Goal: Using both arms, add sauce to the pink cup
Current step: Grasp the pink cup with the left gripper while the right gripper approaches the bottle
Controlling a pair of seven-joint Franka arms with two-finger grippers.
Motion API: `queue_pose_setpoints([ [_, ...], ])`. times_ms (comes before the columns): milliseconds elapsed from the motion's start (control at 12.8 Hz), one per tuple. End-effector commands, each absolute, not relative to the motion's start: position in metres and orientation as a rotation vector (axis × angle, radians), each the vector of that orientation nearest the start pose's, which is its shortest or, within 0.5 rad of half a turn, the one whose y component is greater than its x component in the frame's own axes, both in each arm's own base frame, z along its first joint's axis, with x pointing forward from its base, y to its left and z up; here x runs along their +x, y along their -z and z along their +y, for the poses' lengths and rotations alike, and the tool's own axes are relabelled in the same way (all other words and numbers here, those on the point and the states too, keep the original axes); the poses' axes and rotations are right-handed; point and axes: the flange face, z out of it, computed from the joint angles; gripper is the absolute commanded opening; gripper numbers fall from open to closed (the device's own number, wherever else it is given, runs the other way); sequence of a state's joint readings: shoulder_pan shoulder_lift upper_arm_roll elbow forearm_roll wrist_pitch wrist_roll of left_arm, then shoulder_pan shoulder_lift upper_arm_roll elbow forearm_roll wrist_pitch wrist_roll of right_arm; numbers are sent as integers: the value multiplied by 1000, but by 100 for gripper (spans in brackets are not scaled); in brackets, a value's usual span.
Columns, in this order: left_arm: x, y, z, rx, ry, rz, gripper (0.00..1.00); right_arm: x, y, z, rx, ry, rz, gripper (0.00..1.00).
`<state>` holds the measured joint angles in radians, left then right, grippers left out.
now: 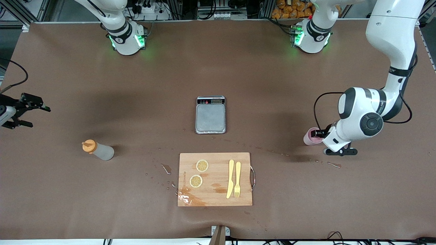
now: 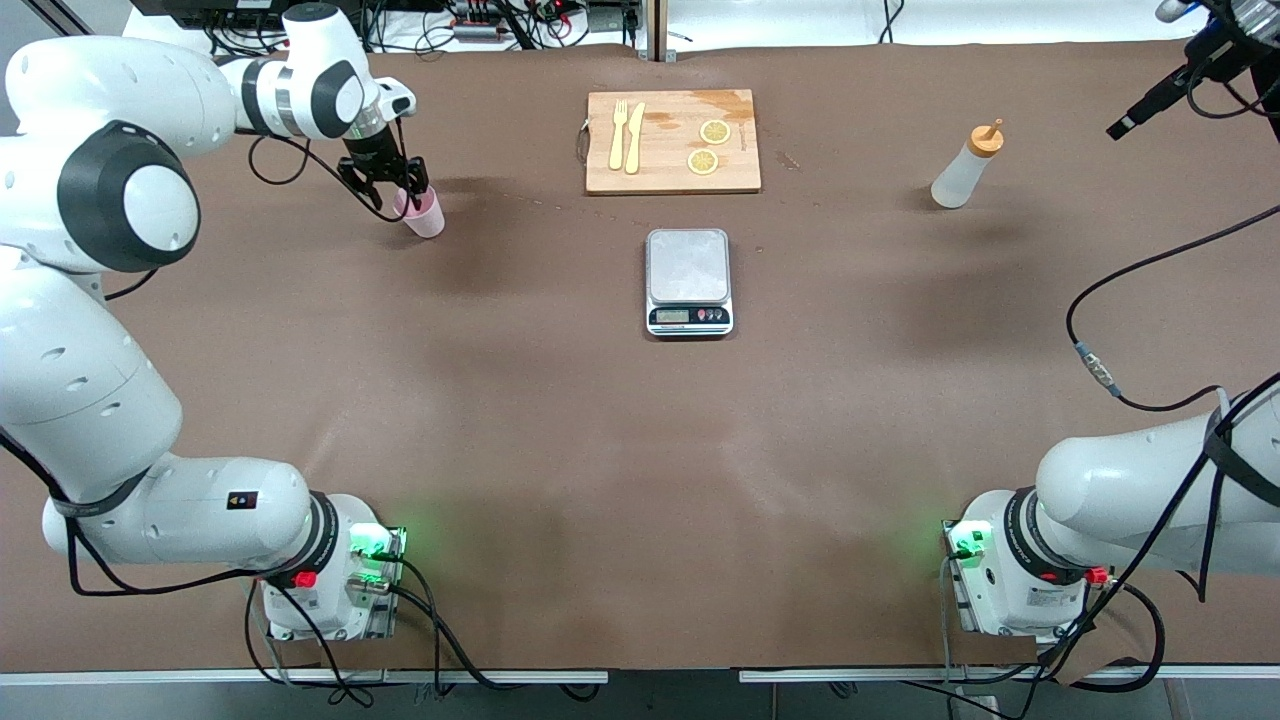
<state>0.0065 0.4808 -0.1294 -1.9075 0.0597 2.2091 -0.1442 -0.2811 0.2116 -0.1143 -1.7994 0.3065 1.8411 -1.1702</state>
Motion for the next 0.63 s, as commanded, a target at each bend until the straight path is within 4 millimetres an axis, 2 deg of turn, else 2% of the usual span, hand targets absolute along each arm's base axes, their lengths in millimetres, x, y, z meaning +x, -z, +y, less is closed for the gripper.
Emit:
queue_pose_setpoints([
  [0, 609, -227, -77, -3133, -248, -40, 0, 573, -402, -205, -2606, 149, -1008, 100],
  [157, 610, -226, -85, -3131, -238, -21, 0, 578, -381, -201, -2546, 165, -1072, 100],
  [313, 611, -230, -96, -3132, -219, 8, 0, 587, -351, -200, -2440, 249, -1243, 100],
  [470, 608, -238, -130, -3138, -200, 44, 0, 593, -326, -202, -2337, 348, -1356, 100],
  [548, 607, -247, -155, -3138, -177, -2, 0, 594, -316, -205, -2310, 376, -1372, 100],
])
